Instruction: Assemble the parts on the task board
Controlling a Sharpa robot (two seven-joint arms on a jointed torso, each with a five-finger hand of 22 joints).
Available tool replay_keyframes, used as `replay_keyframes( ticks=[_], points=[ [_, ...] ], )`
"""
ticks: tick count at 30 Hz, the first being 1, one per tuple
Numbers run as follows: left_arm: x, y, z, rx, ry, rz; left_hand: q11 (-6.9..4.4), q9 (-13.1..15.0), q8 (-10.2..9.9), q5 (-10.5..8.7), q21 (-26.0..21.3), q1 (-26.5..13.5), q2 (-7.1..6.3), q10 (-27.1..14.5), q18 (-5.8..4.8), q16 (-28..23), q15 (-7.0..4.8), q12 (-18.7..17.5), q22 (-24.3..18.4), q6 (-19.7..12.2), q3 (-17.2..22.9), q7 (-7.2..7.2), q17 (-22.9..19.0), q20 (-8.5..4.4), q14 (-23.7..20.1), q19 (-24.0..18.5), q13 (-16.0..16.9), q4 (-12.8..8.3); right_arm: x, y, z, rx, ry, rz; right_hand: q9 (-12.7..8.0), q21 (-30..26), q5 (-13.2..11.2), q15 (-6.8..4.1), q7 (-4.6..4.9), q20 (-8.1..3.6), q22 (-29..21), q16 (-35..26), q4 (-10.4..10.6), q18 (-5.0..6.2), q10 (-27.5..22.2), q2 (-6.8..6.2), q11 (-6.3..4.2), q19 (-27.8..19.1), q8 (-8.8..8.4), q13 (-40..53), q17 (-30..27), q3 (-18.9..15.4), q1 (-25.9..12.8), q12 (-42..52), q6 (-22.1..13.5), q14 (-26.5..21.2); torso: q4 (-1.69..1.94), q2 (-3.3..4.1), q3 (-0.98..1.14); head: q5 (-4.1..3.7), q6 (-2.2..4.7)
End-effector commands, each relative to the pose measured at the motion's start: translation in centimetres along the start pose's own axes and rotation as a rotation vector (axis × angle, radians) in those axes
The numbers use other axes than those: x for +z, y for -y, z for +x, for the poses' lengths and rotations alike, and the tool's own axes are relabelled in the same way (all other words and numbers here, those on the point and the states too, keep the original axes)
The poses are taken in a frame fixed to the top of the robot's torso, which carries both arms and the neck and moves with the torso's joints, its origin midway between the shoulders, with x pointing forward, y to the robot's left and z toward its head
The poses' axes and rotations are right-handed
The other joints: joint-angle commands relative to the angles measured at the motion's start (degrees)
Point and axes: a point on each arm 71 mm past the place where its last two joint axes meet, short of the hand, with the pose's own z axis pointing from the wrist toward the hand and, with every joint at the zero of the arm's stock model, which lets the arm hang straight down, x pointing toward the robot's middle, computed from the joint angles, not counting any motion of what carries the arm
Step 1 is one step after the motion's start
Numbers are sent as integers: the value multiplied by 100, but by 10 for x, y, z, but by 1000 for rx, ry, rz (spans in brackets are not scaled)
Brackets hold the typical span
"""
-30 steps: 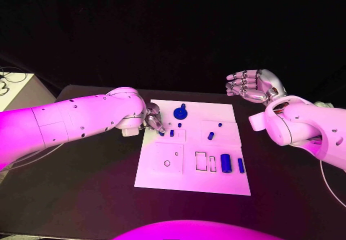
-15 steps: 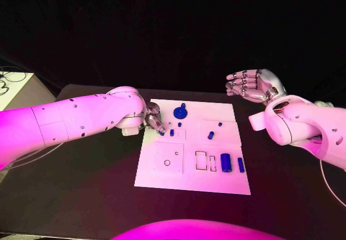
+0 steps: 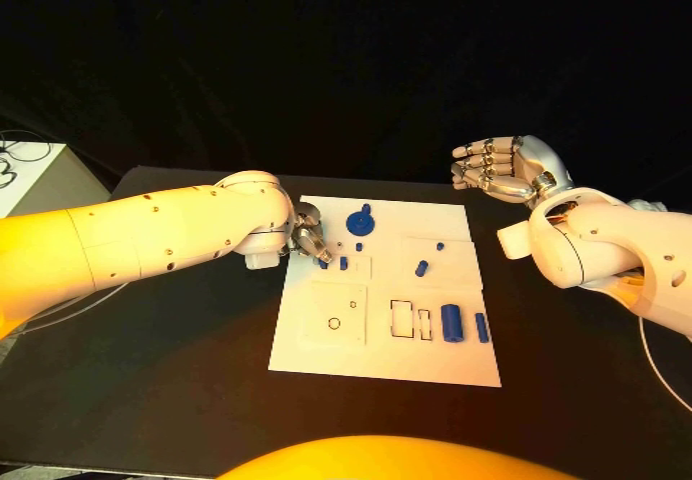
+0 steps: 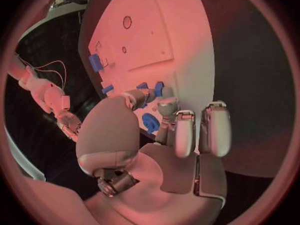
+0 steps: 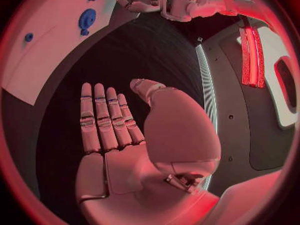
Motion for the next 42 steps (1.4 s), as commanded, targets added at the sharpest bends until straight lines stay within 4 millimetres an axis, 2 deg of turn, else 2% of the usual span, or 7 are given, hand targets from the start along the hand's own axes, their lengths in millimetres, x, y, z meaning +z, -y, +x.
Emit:
replay_keyframes(
  ticks=[1, 12, 22, 23, 29, 35, 42],
  points=[
    [5, 1, 15, 4, -57, 2, -2, 17, -8, -10, 21, -82, 16, 46, -94, 19, -47, 16, 272, 35, 687, -48, 1322, -12, 537, 26, 15, -721, 0, 0, 2, 4, -17, -5, -6, -11, 20, -5, 279, 6, -5, -28, -44, 78, 35, 19, 11, 19, -21, -8, -5, 2, -50, -17, 7, 35, 0, -1, 4, -1, -8],
    [6, 1, 17, 2, -61, 0, -35, 26, -13, -42, 14, -245, -2, 75, -96, 29, -73, 20, 276, 73, 463, -97, 1340, -38, 543, 31, 50, -595, 0, 0, 2, 5, -19, -4, -8, -11, 34, -5, 280, 6, -15, -33, -47, 78, 39, 22, 12, 20, -23, -8, -14, 4, -53, -22, 9, 39, -3, -6, 4, -10, -19],
    [6, -1, 16, -1, -56, -7, -56, -46, -127, -128, -10, -573, -30, 51, -98, 25, -96, 5, 270, 208, -456, -126, 1332, -65, 540, 37, 101, -114, 0, 0, 2, 6, -20, -3, -10, -11, 46, -4, 282, 7, -25, -38, -48, 78, 41, 24, 13, 21, -25, -8, -22, 4, -59, -29, 11, 41, 5, -10, 4, -21, -19],
    [7, -2, 16, -2, -55, -9, -52, -56, -144, -147, -14, -629, -44, 46, -98, 24, -92, 1, 268, 229, -644, -121, 1331, -63, 540, 36, 107, -10, 0, 0, 2, 6, -20, -3, -11, -11, 47, -3, 283, 7, -28, -40, -48, 78, 42, 24, 14, 21, -26, -8, -24, 3, -61, -31, 11, 42, 5, -9, 4, -22, -17],
    [7, -5, 14, -5, -48, -20, -45, -75, -191, -210, -22, -652, -69, 40, -97, 28, -90, -5, 269, 263, -1150, -114, 1339, -64, 542, 40, 134, 245, 0, 0, 2, 7, -22, -3, -15, -12, 54, -1, 289, 9, -44, -49, -45, 77, 44, 23, 17, 21, -31, -8, -38, -2, -77, -41, 11, 43, 2, -11, 4, -24, -4],
    [8, -7, 13, -9, -39, -30, -40, -82, -227, -555, -26, -533, -35, 24, -97, 23, -86, -25, 275, 268, -1482, -110, 1330, -60, 539, 45, 134, 483, 0, 0, 2, 8, -23, 0, -16, -12, 54, 1, 290, 9, -50, -53, -45, 76, 43, 21, 19, 21, -33, -8, -43, -5, -82, -45, 10, 43, 3, -9, -1, -35, 8],
    [7, -11, 13, -14, -26, -34, -38, -82, -232, -621, -34, -498, -23, 13, -94, 16, -85, -41, 264, 269, -1545, -108, 1319, -59, 536, 37, 115, 542, -1, 1, 2, 8, -24, 1, -19, -13, 53, 3, 293, 11, -62, -62, -46, 75, 42, 20, 22, 18, -37, -9, -53, -9, -90, -54, 9, 41, 1, -9, -4, -55, 32]
  ],
)
